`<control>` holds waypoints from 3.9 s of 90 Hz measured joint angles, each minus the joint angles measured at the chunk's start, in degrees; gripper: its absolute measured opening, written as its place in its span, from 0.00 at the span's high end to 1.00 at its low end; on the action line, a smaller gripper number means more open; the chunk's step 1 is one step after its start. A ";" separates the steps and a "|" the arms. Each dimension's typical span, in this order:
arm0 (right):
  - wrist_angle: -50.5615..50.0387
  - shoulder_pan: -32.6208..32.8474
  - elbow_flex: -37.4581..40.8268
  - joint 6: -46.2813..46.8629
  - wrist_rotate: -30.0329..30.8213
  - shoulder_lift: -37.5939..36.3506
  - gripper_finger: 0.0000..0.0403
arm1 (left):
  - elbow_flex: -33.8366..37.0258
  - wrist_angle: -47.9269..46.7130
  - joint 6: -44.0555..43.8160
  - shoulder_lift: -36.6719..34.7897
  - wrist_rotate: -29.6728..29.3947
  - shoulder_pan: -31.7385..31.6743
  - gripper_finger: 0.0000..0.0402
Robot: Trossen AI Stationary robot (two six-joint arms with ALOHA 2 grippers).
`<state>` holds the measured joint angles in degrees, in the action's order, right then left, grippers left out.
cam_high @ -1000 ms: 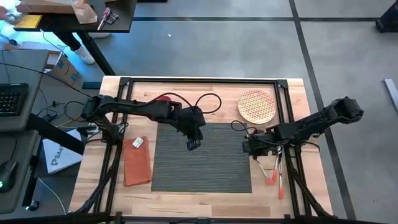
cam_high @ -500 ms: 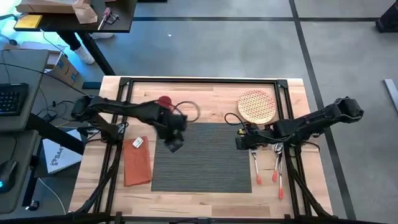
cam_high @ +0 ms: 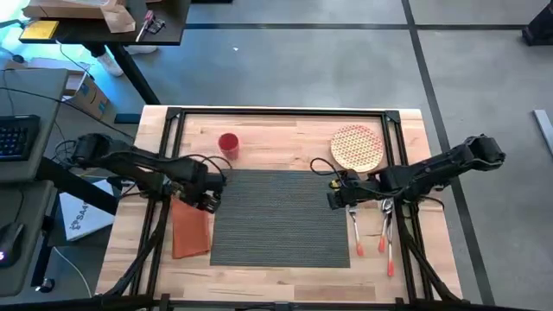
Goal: Set table place
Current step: Fold the orange table napkin
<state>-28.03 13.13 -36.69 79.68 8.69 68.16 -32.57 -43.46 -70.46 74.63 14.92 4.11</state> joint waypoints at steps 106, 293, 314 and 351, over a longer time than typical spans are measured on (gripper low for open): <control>0.09 0.00 0.02 -1.53 -0.03 0.00 0.78 | -0.79 -10.82 14.02 -2.41 -6.57 -19.35 0.68; 14.16 -19.29 -17.32 -59.10 -10.32 25.24 0.53 | -71.33 -29.94 37.40 21.09 -5.79 13.38 1.00; 13.93 -21.44 -26.01 -68.17 -10.44 39.07 0.57 | -71.33 -29.94 32.23 21.11 -14.04 14.88 1.00; 1.71 -21.65 -30.77 -69.24 -7.56 33.58 1.00 | -71.33 -30.53 29.08 19.63 -20.00 14.53 1.00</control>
<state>-26.32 -8.52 -67.46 10.43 1.14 101.74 -103.90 -73.99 -41.39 94.26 -5.08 18.65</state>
